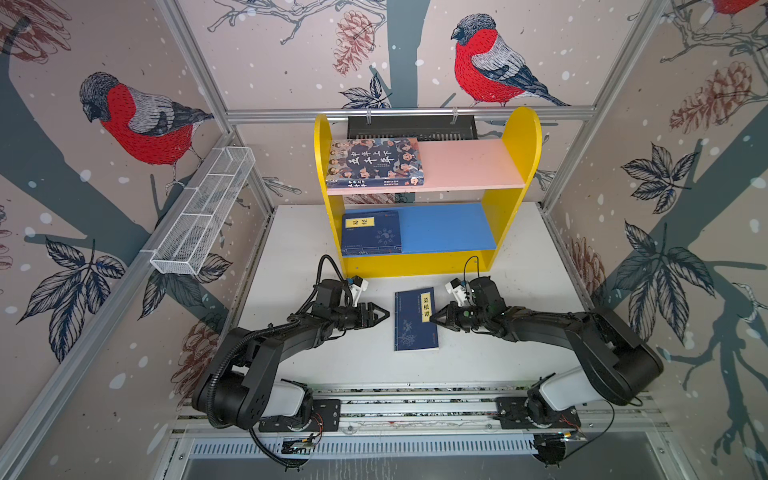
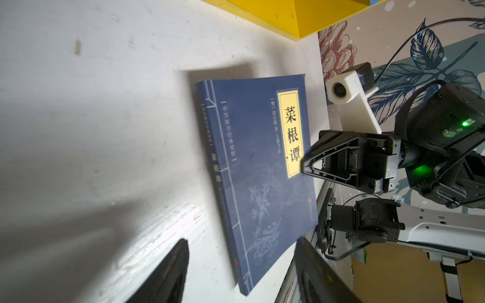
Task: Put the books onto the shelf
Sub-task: 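Pinch the paperback's edges with both grippers and tilt it upright, then lift the upright paperback between both grippers toward the blue shelf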
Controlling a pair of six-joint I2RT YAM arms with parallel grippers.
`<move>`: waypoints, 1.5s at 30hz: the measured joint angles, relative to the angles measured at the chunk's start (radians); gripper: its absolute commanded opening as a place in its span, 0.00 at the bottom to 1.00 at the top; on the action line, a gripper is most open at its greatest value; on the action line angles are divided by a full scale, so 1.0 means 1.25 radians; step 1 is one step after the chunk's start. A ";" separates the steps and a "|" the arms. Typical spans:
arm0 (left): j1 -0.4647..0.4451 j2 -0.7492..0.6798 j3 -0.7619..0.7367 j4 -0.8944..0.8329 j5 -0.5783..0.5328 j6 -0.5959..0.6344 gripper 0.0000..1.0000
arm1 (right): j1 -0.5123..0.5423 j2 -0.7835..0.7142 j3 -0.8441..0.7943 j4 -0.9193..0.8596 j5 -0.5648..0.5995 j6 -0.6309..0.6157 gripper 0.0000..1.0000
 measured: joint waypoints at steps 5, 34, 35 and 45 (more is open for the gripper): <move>0.011 -0.019 -0.004 0.010 0.029 -0.020 0.72 | -0.010 -0.012 0.008 0.018 -0.070 -0.010 0.01; 0.028 -0.110 0.029 0.117 0.212 -0.162 0.00 | 0.046 0.001 0.149 -0.034 -0.134 -0.088 0.56; 0.032 -0.116 0.036 0.110 0.213 -0.158 0.00 | 0.031 -0.005 0.139 -0.020 -0.121 -0.081 0.57; 0.098 -0.185 0.119 0.078 0.227 -0.130 0.00 | -0.064 -0.215 0.002 0.147 -0.067 0.039 0.76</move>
